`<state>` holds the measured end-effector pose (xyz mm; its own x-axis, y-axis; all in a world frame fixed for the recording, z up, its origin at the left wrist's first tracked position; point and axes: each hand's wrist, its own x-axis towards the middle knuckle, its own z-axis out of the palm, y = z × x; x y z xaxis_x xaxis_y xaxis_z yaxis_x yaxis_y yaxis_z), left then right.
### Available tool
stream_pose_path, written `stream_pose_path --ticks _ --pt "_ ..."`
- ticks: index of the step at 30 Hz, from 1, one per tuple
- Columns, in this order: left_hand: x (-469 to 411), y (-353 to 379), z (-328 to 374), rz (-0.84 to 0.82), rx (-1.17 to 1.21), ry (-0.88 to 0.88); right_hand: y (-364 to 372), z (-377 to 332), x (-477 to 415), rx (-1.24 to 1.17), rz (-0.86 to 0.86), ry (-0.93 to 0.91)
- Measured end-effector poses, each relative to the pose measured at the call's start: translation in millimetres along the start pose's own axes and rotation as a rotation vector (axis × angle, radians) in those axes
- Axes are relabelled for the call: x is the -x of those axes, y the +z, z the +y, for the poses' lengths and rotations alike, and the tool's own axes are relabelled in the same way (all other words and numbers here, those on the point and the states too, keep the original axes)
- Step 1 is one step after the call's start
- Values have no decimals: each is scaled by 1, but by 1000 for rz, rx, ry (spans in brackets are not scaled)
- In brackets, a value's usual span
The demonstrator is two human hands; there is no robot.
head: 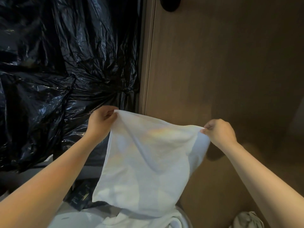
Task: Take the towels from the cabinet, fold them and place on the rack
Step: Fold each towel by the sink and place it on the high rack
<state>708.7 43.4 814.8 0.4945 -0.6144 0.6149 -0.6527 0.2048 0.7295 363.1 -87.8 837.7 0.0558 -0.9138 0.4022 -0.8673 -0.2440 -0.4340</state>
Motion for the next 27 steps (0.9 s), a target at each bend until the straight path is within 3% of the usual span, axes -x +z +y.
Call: stream_pose_path --ticks 6,11,18,27 --pt "22 19 22 -65 90 -14 22 -8 27 -61 -48 -139" --pt "56 38 36 -204 192 -36 34 -37 68 -354 -181 -402" --pt "98 48 33 -292 269 -89 70 -42 114 -693 -389 -334" --pt "122 43 34 -329 272 -128 85 -37 127 -739 -468 -388"
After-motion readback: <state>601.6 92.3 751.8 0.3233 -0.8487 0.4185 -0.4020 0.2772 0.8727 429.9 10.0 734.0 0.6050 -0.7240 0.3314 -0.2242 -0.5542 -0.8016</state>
